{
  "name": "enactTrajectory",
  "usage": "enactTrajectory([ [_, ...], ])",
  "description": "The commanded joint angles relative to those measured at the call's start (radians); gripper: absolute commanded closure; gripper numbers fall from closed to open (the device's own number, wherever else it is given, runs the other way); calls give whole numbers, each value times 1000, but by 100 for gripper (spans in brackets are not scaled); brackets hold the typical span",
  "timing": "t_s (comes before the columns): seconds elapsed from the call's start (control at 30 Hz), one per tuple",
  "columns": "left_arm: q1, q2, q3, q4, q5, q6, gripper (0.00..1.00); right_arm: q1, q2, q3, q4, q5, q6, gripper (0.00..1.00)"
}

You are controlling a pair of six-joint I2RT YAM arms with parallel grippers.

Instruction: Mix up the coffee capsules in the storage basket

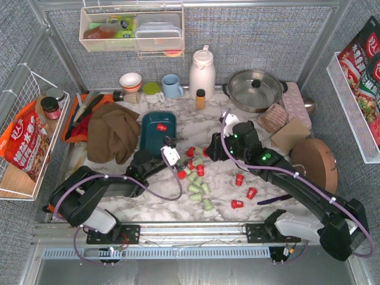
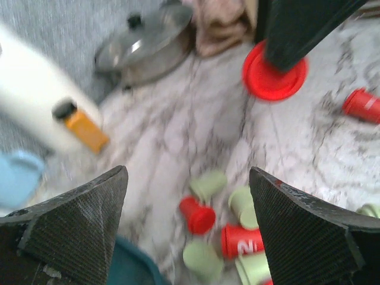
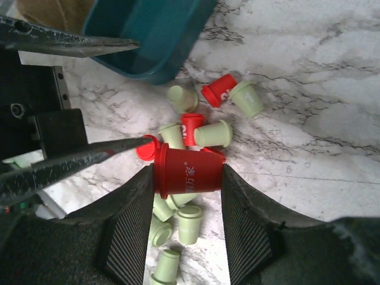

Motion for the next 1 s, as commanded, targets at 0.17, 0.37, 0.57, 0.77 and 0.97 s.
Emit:
enactTrajectory([
  [0.17,-97,74,66,253,125,173,8,1,-69,-44,128,-157,108,60],
  [0.37,-121,88,93,228,132,189,10,1,-77,-45,142,-169,117,60],
  [0.57,-130,82,113,221,141,187,23,1,-52,-45,148,-192,127,60],
  [0.77,-130,90,128,193,167,183,41,1,-54,-44,151,-201,135,60],
  [0.97,-131,94,129,193,161,183,59,1,-56,-41,138,-195,133,56],
])
